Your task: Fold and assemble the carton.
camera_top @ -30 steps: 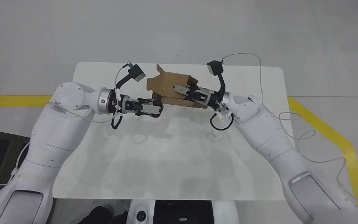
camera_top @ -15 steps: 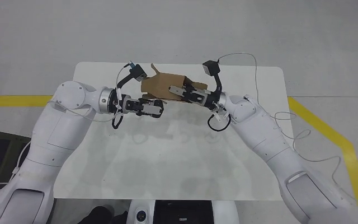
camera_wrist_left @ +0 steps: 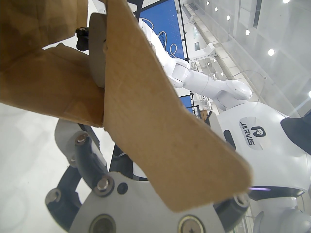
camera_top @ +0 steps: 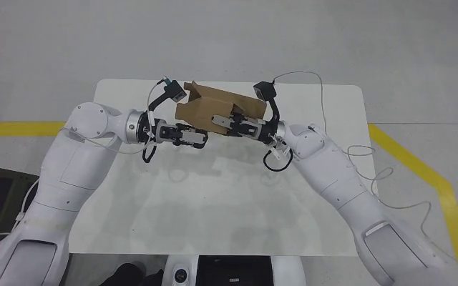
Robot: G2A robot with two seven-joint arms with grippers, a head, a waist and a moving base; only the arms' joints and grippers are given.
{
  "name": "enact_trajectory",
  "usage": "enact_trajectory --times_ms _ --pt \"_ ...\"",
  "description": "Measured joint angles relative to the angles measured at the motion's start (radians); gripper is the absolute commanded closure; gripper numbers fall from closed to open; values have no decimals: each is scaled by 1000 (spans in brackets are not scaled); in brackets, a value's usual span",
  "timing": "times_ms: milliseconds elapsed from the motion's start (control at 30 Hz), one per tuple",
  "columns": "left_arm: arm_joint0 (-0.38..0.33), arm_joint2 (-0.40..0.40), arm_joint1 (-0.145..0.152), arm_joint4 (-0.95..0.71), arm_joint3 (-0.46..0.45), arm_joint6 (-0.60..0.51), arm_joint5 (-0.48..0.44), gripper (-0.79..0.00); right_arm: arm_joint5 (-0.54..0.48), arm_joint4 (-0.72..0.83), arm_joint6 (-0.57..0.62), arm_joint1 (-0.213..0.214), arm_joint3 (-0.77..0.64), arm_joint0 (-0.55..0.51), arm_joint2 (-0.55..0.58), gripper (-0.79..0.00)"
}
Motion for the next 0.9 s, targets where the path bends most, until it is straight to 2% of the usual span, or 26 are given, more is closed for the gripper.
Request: enact_trajectory --times_ms 233,433,633,900 --pt "-3 -10 0 3 16 0 -2 -785 -2 -21 15 12 38 -4 43 0" --pt "-8 -39 7 30 58 -1 -19 -785 2 -8 103 40 39 -28 96 0" --pt "-20 -61 14 133 112 49 -54 -785 34 38 201 77 -24 -87 158 0" --pt "-12 -30 15 311 139 116 -116 -785 100 131 276 102 -177 -188 194 0"
